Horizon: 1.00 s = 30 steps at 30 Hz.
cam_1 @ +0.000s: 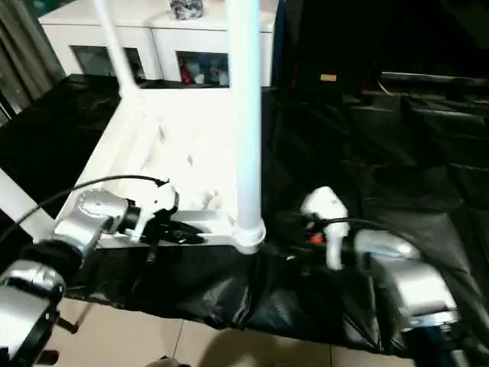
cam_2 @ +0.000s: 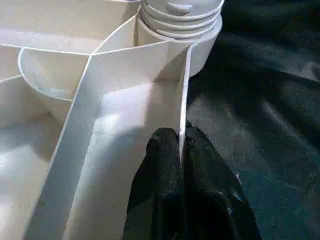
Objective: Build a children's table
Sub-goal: Rotate leg to tighten
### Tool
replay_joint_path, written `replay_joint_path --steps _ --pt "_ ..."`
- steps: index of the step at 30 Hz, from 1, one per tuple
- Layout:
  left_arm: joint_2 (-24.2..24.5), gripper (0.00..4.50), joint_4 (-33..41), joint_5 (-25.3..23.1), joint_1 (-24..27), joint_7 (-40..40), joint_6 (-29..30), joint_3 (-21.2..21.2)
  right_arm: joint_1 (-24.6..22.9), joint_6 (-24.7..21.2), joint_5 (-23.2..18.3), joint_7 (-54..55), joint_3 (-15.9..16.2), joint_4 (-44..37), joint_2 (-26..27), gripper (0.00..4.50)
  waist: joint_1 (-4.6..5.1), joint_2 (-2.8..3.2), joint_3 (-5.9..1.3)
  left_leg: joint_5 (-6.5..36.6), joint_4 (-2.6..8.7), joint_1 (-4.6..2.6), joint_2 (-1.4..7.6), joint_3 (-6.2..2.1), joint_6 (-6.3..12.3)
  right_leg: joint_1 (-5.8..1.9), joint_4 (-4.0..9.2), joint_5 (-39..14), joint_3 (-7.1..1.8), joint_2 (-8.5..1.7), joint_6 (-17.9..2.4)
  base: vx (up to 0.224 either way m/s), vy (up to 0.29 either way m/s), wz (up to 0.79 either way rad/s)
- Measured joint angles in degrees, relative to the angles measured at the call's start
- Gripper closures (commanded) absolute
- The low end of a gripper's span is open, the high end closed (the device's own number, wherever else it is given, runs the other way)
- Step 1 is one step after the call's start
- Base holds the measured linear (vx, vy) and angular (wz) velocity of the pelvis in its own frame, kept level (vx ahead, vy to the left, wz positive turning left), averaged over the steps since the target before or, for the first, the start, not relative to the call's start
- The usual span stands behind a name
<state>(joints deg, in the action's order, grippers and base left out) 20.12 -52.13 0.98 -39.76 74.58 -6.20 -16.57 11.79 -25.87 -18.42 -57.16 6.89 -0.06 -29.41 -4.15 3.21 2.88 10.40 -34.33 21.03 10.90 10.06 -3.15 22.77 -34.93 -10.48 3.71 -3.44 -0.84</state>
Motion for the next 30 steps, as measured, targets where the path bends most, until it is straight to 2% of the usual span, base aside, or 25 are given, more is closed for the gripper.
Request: replay_joint_path --steps 2,7,12,13,17,22,24,27,30 --pt "-0.6 4.45 4.3 -0.4 2.3 -2.6 1.5 0.4 1.5 1.2 1.5 1.8 0.9 0.8 1.4 0.00 0.50 -0.02 0.01 0.0 0.00 -0.01 -0.02 0.04 0.00 0.00 0.01 0.0 -0.01 -0.03 0.0 0.000 0.000 0.00" --pt "-2.5 4.45 9.2 -0.7 4.9 -7.3 2.4 0.9 5.7 5.8 7.9 5.6 3.7 6.0 2.7 0.00 0.81 -0.14 0.00 0.0 -0.01 -0.03 -0.05 0.04 0.01 -0.04 0.04 0.0 -0.02 -0.05 0.1 0.000 0.000 0.00" --pt "-3.2 4.45 12.8 -0.7 6.2 -8.2 4.9 1.0 7.2 6.6 8.9 6.2 4.4 8.4 3.6 0.00 0.60 -0.34 -0.06 0.0 0.06 0.06 -0.06 0.03 0.02 -0.01 0.06 -0.1 -0.03 -0.06 0.2 0.000 0.000 0.00" --pt "-3.2 4.49 14.0 -0.7 6.8 -8.4 5.9 1.0 7.7 6.9 8.9 6.2 4.4 9.7 4.1 0.18 0.63 -0.36 -0.06 0.0 0.07 0.08 -0.06 0.04 0.04 0.00 0.06 -0.1 -0.02 -0.06 0.2 0.000 0.000 0.00" --pt "-3.3 4.50 16.5 -0.7 7.8 -8.9 8.0 1.0 8.9 8.8 9.1 6.4 4.4 13.3 5.3 0.39 0.63 -0.35 -0.07 0.1 0.09 0.11 -0.07 0.05 0.09 0.03 0.06 0.0 -0.02 -0.07 -0.1 0.000 0.000 0.00" --pt "-3.2 4.50 17.3 -0.7 7.9 -9.1 9.3 1.0 10.3 9.8 9.4 6.3 4.3 16.9 6.2 0.76 0.68 -0.36 -0.06 0.1 0.09 0.12 -0.08 0.05 0.09 0.03 0.06 0.0 -0.03 -0.07 -0.1 0.000 0.000 0.00" --pt "-3.1 4.50 17.4 -0.7 7.9 -9.2 9.8 1.0 11.0 10.5 9.5 6.1 4.3 18.3 6.3 1.09 0.70 -0.37 -0.06 0.1 0.09 0.11 -0.08 0.05 0.09 0.03 0.06 0.0 -0.02 -0.07 -0.1 0.000 0.000 0.00" --pt "-3.1 4.50 17.5 -0.7 7.9 -9.2 10.0 1.0 11.5 11.4 9.6 6.1 4.3 20.5 6.6 1.20 0.74 -0.36 -0.06 0.1 0.09 0.11 -0.08 0.05 0.09 0.03 0.06 0.0 -0.02 -0.07 -0.1 0.000 0.000 0.00" --pt "-2.7 4.50 17.5 -0.6 7.9 -8.9 10.1 1.2 12.3 11.9 9.3 5.7 3.8 22.1 7.3 1.59 0.89 -0.36 -0.06 0.1 0.10 0.11 -0.07 0.05 0.09 0.04 0.05 0.0 -0.01 -0.06 -0.1 0.000 0.000 0.00"
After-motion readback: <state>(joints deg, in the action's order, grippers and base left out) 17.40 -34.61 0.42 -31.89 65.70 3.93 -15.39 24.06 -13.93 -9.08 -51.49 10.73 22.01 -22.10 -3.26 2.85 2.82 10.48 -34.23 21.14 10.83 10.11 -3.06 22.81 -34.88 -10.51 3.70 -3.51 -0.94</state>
